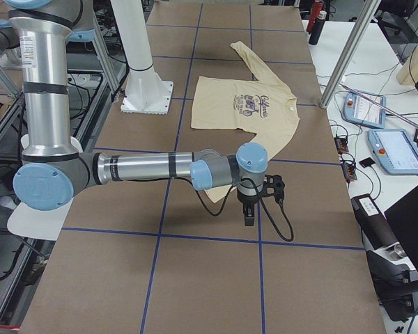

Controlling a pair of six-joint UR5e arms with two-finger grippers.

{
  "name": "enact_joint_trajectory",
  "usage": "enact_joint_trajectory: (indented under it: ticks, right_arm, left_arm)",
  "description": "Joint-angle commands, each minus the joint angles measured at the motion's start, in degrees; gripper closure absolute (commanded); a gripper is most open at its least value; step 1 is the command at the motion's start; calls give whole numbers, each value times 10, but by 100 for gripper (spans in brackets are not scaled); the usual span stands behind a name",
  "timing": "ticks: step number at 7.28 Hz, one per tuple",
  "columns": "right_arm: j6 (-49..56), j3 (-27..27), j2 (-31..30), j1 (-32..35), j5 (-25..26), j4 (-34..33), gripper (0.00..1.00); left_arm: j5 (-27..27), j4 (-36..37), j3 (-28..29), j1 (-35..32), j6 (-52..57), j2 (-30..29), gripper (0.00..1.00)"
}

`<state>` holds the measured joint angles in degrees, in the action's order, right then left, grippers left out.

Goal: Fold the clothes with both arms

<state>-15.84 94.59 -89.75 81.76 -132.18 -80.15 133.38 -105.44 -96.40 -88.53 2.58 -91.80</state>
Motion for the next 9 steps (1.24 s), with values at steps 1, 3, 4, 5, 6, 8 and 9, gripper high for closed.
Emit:
enact_joint_trajectory:
  ticks: [1,3,4,5,6,8,9]
  right_arm:
    - [-174,-8,-9,-93,9,127,0]
    - [-212,-9,-37,-157,15,203,0]
    - [-214,-9,-43,-176,14,215,0]
    - [-207,-10,-45,-180,8,216,0]
    - [-206,-10,-51,-189,-4,217,0]
    - [-206,-10,-73,-214,-5,218,0]
    - [-209,-12,-73,-239,2,216,0]
  left_arm:
    - [1,-48,25,38,0,7,0]
    - [0,-81,23,42,0,14,0]
    - [0,-104,24,41,-3,21,0]
    - [0,-113,24,41,1,24,0]
    - [0,-121,24,41,-4,24,0]
    - [0,-122,24,41,0,31,0]
    - [0,-122,24,41,-1,31,0]
